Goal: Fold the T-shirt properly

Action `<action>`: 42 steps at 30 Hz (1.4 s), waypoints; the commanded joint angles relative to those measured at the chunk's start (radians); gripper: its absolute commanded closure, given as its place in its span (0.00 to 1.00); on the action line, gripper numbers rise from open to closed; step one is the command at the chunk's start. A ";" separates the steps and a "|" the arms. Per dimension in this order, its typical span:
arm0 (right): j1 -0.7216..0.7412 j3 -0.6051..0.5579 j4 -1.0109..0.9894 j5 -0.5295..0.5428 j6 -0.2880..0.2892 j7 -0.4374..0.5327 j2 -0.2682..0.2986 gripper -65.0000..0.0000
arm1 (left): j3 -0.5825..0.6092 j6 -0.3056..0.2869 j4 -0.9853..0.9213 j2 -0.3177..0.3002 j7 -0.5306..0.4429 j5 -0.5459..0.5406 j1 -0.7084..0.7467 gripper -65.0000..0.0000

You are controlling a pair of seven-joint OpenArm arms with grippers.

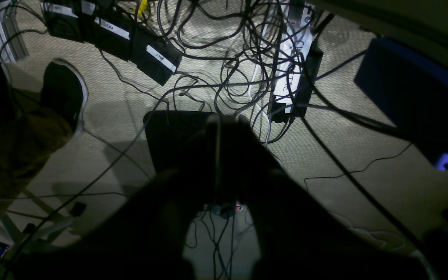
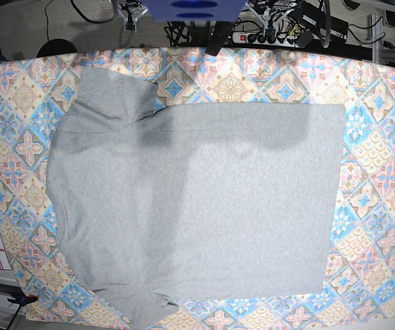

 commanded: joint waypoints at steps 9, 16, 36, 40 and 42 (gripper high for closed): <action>-0.007 -0.002 -0.002 -0.001 0.000 0.004 0.004 1.00 | 0.001 0.006 0.001 -0.003 -0.003 0.004 0.008 1.00; -0.010 0.002 -0.002 -0.001 0.000 0.004 0.009 1.00 | 0.001 0.006 0.001 -0.019 -0.003 0.002 0.012 1.00; -0.305 0.006 0.294 -0.001 0.000 0.011 0.142 1.00 | 0.003 0.006 0.398 -0.103 -0.004 -0.006 0.348 1.00; -0.392 0.007 0.423 0.000 0.000 0.011 0.148 1.00 | 0.003 0.006 0.538 -0.115 -0.004 -0.006 0.437 1.00; -0.429 0.035 0.492 0.000 0.000 0.011 0.159 1.00 | 0.003 0.006 0.630 -0.125 -0.004 -0.006 0.486 1.00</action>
